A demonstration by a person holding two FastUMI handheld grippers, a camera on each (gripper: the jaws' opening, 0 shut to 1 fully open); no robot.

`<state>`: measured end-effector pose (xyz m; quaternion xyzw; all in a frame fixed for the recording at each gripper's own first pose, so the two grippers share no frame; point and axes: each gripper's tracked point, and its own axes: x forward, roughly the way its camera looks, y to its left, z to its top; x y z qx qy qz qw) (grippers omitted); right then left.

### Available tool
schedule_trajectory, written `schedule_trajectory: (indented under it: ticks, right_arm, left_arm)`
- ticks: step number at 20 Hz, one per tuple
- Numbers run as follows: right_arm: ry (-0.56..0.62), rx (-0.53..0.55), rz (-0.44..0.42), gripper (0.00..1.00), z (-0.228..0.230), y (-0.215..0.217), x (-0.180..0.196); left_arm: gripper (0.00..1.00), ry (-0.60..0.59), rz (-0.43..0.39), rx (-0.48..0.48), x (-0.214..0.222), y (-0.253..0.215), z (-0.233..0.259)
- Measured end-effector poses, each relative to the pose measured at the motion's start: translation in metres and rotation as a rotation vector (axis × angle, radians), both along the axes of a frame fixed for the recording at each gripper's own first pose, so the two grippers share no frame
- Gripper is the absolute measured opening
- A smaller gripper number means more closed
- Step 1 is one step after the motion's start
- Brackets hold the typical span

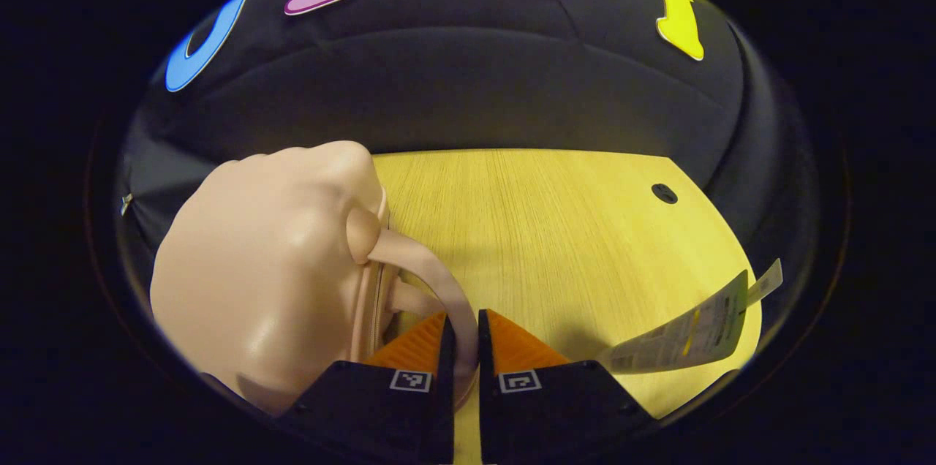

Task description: First open the suitcase, pack the skin care products into it, and then close the suitcase.

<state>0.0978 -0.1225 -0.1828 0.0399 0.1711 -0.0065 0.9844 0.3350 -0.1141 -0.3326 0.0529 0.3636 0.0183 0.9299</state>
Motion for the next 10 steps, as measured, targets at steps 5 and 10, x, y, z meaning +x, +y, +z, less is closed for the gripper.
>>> schedule_trajectory:
  ticks: [5,10]
  right_arm:
    - [-0.024,-0.029,-0.024,0.96,0.007,-0.017,0.011]
    - [-0.044,-0.018,0.026,0.96,0.010,0.002,0.020]
  left_arm:
    - [0.11,0.002,-0.070,-0.064,-0.007,-0.009,0.054]
    - [0.11,-0.109,-0.061,-0.115,-0.014,0.027,0.183]
